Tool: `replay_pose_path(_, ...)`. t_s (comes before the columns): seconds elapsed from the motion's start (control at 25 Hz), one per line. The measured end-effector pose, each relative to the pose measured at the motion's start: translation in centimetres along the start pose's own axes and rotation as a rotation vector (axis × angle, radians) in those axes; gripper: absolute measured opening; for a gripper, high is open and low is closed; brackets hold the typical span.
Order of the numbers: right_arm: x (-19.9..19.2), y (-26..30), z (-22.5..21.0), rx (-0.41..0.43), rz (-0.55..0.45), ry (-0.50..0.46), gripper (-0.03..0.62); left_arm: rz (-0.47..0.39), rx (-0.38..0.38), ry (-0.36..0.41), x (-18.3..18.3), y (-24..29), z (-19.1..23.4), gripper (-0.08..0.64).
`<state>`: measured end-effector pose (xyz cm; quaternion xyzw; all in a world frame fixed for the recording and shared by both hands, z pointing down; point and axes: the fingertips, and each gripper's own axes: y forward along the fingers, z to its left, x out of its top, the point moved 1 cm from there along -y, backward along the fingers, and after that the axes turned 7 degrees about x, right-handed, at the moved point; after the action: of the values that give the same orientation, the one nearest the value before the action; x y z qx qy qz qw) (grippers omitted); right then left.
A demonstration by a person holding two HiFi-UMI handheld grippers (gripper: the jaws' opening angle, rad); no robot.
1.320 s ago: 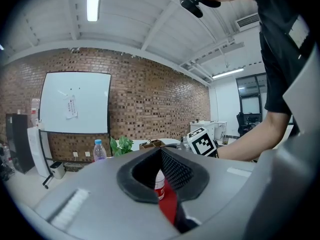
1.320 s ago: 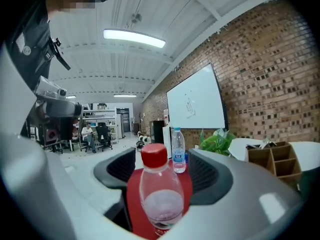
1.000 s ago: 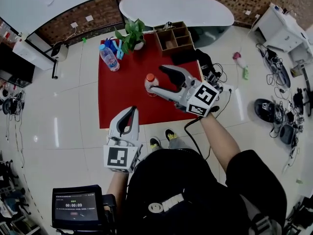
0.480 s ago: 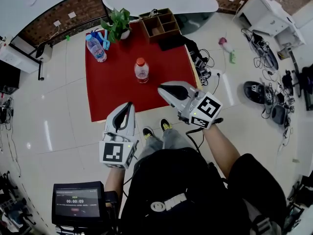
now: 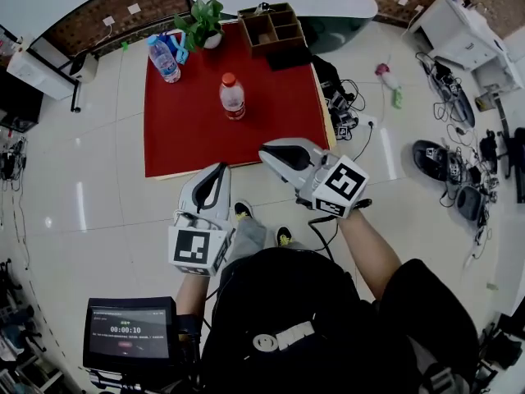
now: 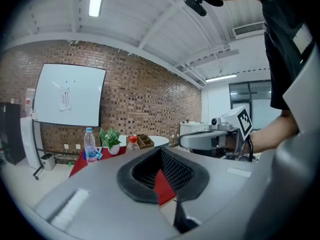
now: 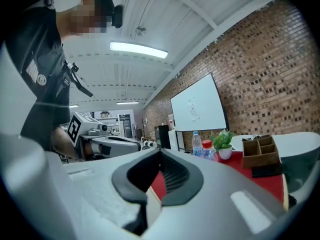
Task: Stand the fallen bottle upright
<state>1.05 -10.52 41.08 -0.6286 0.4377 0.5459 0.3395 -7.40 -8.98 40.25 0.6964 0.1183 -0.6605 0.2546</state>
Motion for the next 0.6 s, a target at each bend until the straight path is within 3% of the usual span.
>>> replay_pose_path(0.2, -0.8, -4.6, 2.9, 0.056, -0.051, 0.068, 0.003, 0.044, 0.034, 0.009, -0.8, -1.6, -5.6, 0.0)
replay_pose_path(0.36, -1.2, -7.8, 8.0, 0.097, -0.111, 0.18, 0.003, 0.029, 0.056, 0.054, -1.0, -6.0, -9.4, 0.0)
replay_pose_path(0.6, -1.9, -9.1, 8.5, 0.103, -0.097, 0.319, 0.003, 0.046, 0.091, 0.049, -0.2, -7.2, -10.2, 0.0)
